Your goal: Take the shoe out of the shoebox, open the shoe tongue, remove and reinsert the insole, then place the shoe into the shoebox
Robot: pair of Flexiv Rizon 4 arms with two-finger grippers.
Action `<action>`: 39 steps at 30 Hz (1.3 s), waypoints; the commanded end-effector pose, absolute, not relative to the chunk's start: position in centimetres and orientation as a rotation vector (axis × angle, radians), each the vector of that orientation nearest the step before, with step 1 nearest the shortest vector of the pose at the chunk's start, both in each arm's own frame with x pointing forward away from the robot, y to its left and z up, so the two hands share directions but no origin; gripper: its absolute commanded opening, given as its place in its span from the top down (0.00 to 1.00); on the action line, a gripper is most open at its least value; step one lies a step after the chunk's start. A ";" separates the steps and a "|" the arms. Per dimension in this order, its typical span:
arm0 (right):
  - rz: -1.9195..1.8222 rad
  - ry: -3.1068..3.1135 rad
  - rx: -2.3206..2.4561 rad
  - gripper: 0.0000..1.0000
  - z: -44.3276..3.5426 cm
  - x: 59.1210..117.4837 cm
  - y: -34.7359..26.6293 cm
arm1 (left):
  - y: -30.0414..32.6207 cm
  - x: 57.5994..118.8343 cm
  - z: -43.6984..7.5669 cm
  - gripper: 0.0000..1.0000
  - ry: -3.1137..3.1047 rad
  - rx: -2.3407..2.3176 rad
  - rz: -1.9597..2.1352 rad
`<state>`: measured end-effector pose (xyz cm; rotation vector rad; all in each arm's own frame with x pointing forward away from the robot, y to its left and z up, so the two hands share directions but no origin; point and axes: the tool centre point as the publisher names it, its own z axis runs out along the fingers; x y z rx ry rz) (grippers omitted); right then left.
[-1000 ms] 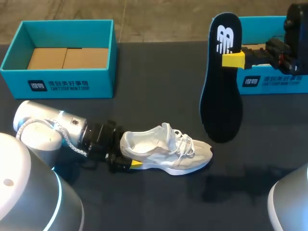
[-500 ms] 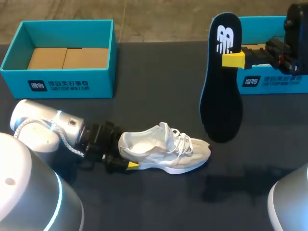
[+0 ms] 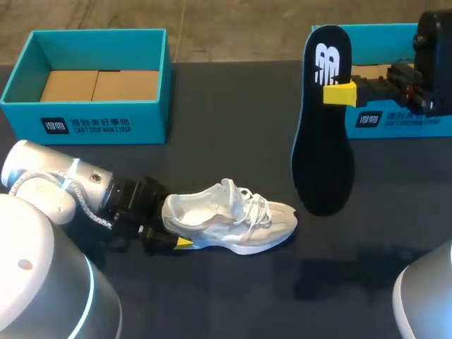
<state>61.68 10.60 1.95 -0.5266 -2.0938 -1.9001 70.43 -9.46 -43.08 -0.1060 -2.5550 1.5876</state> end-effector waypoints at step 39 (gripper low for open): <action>-1.934 -2.071 -0.572 1.00 0.9 59.7 10.4 | -10.0 72.1 -42.0 0.00 -2.427 0.045 1.850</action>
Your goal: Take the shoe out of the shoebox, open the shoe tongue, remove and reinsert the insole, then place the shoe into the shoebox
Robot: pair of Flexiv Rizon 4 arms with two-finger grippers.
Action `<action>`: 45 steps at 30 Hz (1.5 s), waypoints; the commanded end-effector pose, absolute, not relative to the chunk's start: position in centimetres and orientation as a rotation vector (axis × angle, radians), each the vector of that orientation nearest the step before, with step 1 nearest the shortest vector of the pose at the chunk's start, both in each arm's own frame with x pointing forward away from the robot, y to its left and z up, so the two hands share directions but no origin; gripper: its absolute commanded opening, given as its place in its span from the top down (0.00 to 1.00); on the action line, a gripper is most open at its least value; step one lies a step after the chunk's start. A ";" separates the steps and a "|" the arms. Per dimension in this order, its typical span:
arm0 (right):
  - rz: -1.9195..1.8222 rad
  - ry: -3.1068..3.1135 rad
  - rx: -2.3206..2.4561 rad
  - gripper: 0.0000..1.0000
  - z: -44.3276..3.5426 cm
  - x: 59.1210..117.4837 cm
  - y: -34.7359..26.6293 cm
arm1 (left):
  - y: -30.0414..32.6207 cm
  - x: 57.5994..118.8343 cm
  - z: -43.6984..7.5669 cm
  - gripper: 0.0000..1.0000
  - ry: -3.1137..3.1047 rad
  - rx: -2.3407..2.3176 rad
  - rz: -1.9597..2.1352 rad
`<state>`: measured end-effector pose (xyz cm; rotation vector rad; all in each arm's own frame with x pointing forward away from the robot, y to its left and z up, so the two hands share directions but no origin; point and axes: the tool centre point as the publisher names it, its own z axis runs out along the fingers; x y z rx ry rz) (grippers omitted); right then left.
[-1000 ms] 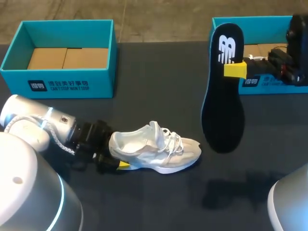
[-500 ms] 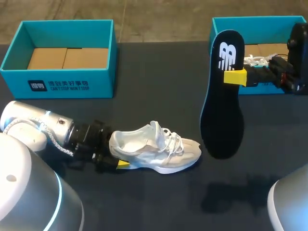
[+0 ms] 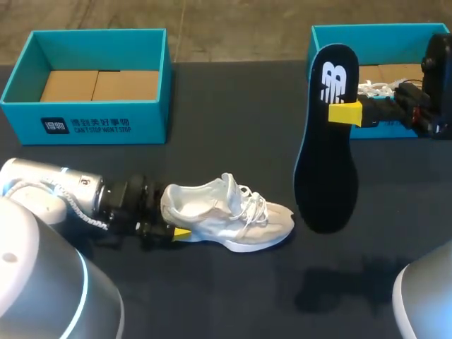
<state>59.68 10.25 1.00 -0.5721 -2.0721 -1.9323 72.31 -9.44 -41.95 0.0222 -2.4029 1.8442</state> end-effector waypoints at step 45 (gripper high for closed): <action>-1.934 -2.071 -0.572 1.00 0.9 59.7 10.4 | -4.1 72.6 -37.5 0.00 -2.818 -0.187 1.177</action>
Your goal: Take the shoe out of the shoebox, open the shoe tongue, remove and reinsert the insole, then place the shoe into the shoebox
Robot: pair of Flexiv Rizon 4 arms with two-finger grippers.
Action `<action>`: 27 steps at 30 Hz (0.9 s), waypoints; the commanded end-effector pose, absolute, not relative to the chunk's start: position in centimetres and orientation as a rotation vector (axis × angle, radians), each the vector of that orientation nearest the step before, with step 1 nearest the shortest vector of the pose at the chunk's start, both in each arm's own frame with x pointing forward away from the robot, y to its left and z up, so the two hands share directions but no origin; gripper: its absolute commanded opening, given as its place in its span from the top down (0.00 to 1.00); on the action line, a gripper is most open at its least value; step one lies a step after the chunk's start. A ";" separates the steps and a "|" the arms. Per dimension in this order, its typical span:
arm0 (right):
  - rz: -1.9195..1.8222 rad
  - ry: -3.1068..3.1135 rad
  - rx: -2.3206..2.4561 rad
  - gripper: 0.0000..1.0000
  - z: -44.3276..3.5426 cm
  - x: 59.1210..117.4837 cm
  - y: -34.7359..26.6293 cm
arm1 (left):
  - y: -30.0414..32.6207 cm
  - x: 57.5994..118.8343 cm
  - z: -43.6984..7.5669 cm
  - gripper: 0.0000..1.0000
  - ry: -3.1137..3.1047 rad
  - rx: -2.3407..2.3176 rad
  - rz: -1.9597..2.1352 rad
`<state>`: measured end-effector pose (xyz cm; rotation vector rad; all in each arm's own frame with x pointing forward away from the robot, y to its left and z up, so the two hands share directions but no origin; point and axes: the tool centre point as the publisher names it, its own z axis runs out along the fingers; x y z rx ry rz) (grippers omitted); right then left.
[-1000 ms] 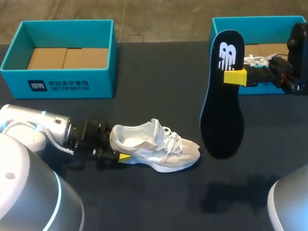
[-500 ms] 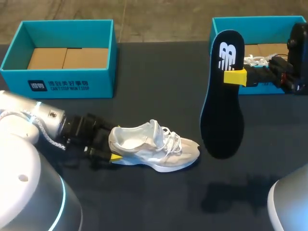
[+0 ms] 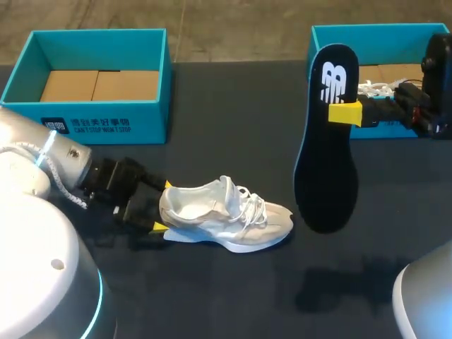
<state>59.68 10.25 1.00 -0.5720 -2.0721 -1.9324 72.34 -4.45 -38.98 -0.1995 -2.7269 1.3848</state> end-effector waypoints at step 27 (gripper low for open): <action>-1.934 -2.071 -0.572 1.00 0.9 59.7 10.4 | -2.8 71.5 -36.4 0.00 -3.077 -0.359 0.372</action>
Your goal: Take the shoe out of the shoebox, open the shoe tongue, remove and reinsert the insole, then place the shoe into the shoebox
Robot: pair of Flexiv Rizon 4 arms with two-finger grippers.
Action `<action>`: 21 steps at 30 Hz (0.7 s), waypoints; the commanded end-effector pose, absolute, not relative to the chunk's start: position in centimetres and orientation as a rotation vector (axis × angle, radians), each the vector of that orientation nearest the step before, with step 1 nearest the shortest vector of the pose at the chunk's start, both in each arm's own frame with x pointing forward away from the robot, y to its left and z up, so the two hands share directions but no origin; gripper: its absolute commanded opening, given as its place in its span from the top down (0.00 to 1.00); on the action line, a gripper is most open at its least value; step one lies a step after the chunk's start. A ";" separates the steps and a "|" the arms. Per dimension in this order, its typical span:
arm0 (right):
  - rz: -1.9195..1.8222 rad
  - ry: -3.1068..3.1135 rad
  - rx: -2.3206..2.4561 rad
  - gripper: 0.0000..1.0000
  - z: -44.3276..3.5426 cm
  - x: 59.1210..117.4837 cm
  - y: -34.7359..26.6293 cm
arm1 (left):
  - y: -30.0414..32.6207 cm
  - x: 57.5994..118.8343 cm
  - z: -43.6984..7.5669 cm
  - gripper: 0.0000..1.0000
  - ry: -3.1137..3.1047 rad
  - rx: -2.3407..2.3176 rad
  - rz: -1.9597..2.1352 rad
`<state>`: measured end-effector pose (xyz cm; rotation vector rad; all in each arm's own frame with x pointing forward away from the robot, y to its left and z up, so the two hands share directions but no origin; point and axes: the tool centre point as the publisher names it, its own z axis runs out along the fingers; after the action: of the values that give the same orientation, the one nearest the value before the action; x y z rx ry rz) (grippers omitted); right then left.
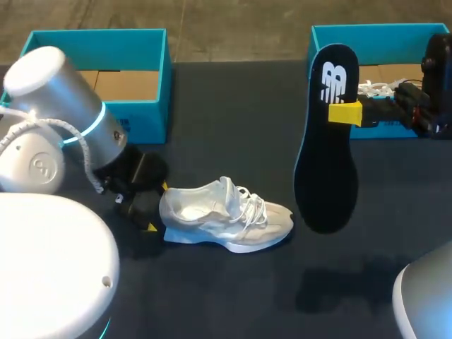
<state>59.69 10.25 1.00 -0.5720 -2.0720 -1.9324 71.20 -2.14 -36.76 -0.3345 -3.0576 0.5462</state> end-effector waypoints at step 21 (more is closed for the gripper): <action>-1.934 -2.071 -0.572 1.00 0.9 59.7 10.4 | -2.3 73.0 -34.9 0.00 -3.132 -0.215 0.160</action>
<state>59.69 10.25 1.00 -0.5720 -2.0720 -1.9324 72.29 -2.33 -36.14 -0.2213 -3.1602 0.1892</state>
